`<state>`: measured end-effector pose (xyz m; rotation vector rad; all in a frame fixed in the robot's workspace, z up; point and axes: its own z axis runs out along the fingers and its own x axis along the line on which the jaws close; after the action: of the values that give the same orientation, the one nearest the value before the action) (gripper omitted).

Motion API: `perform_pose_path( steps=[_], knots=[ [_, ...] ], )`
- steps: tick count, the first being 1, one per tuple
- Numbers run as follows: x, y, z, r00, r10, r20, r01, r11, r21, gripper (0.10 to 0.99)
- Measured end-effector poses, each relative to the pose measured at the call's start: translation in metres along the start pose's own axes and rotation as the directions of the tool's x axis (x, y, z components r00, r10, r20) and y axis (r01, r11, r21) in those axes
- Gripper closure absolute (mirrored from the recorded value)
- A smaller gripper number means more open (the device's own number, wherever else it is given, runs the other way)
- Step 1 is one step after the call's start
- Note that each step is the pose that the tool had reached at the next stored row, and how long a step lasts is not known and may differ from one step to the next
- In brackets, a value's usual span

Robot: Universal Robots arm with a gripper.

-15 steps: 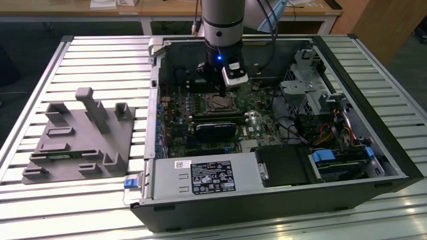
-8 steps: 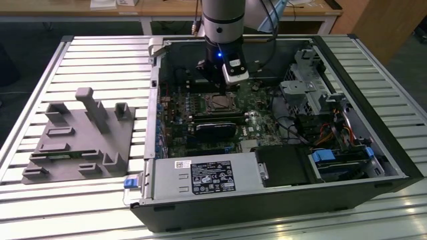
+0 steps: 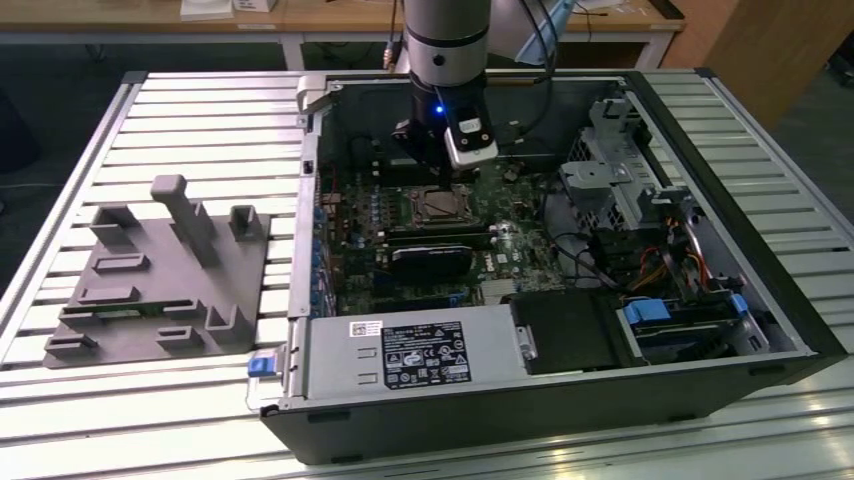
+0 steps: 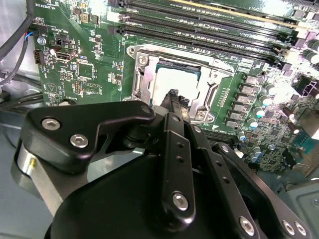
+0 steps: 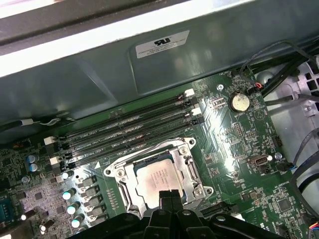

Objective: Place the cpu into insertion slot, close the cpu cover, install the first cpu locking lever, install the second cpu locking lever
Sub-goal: 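Install the second cpu locking lever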

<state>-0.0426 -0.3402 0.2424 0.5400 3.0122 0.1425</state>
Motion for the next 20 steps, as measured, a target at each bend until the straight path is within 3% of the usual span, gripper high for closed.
perform_pose_path(
  steps=[10,20],
  knots=[
    [-0.0014,-0.0005,-0.0036,1.0,0.0,0.0003,0.0,1.0,0.001,0.98],
    [-0.0069,-0.0143,-0.0046,1.0,-0.001,0.0008,0.001,1.0,0.002,0.98]
  ],
)
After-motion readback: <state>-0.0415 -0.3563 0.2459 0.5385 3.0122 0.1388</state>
